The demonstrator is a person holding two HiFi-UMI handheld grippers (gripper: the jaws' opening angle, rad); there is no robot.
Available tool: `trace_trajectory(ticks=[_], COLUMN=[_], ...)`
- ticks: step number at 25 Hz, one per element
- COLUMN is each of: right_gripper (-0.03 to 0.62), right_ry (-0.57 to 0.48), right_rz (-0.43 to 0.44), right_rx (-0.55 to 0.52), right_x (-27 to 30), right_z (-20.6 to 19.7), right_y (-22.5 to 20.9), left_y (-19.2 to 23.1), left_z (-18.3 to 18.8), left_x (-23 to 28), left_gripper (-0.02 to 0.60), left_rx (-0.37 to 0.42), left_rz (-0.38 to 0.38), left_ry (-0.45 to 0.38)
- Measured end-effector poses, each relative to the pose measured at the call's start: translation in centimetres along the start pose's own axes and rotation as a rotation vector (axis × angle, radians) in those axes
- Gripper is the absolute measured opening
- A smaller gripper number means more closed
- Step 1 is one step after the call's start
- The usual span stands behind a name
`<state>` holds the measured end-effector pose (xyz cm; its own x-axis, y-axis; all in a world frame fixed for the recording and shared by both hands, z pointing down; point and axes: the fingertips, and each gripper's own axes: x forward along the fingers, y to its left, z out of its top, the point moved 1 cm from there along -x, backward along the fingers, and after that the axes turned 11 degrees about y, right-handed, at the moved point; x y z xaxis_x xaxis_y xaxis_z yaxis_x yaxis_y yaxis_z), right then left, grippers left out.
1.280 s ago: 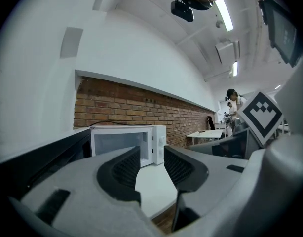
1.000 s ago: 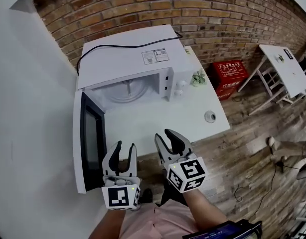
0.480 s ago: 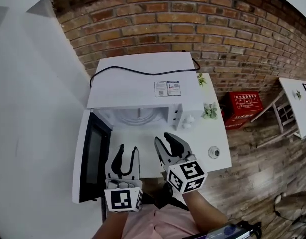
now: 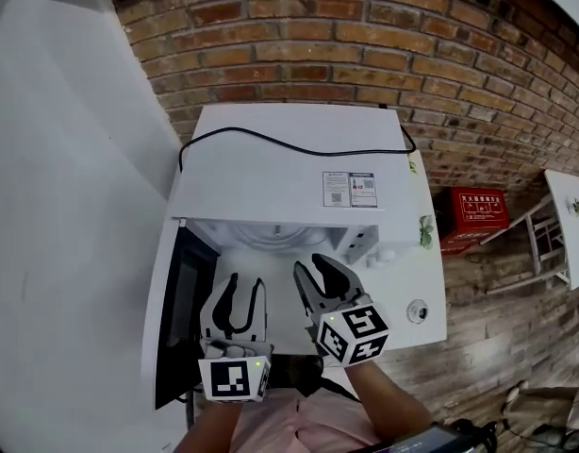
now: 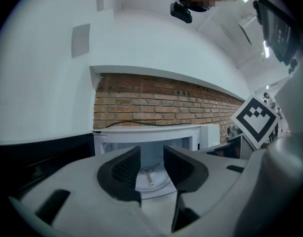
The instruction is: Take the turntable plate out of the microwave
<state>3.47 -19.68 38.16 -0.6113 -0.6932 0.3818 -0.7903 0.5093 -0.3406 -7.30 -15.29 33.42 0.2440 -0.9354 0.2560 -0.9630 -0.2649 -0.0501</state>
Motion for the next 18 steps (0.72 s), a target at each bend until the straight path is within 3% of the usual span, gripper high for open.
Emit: trace_trajectory(ticks=[18], right_gripper=[0.147], right_ry=[0.221], right_rz=[0.027], right_rx=[0.342], right_x=[9.9], right_z=[-9.6], right_y=[-3.5], left_y=[2.6], left_z=[-6.1], left_x=[6.1], left_gripper=[0.150], left_rx=[-0.039], left_rz=[-0.085], left_ry=[0.128])
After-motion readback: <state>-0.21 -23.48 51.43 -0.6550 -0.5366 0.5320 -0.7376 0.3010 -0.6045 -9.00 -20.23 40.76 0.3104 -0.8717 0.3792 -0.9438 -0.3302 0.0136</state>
